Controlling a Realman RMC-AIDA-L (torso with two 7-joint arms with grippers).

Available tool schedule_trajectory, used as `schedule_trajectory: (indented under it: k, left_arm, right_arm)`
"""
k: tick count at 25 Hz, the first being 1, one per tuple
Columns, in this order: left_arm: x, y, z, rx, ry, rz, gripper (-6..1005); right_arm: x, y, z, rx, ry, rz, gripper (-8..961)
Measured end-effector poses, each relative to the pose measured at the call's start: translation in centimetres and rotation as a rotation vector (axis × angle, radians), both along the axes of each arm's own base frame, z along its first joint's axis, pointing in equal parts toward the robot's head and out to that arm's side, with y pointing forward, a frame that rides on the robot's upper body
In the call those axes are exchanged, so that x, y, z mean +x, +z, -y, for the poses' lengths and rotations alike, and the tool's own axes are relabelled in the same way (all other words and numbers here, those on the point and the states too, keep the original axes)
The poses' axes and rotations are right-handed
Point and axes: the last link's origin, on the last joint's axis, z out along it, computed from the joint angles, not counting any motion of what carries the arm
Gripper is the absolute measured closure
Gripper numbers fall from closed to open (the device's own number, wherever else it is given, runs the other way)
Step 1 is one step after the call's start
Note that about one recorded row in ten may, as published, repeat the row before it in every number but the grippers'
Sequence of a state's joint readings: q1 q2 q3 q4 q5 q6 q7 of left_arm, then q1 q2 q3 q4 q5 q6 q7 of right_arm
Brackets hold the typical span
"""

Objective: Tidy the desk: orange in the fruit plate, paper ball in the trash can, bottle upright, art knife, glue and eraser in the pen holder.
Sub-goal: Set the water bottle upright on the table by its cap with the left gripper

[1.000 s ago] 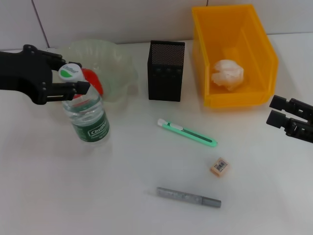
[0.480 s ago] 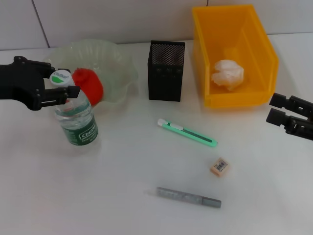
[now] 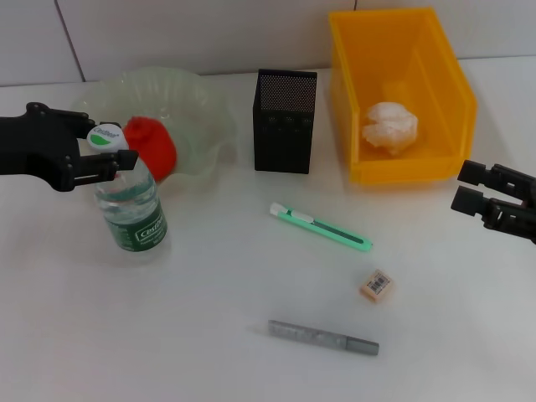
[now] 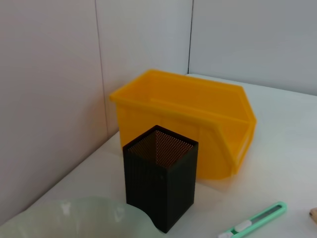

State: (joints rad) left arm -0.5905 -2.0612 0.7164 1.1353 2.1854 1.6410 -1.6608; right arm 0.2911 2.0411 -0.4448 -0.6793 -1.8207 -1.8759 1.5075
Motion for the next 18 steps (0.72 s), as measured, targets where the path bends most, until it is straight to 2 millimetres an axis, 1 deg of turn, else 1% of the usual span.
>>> schedule_trajectory:
  k: [12,18]
  left_arm:
    - [0.01,-0.93,-0.11,-0.016,0.013,0.013,455]
    - [0.31,-0.65,-0.23,0.001,0.011,0.044,426]
  right_arm:
    - [-0.01,-0.11,-0.28,0.006,0.009,0.019,120]
    - [-0.03,-0.2,-0.31,0.0,0.01,0.023,120]
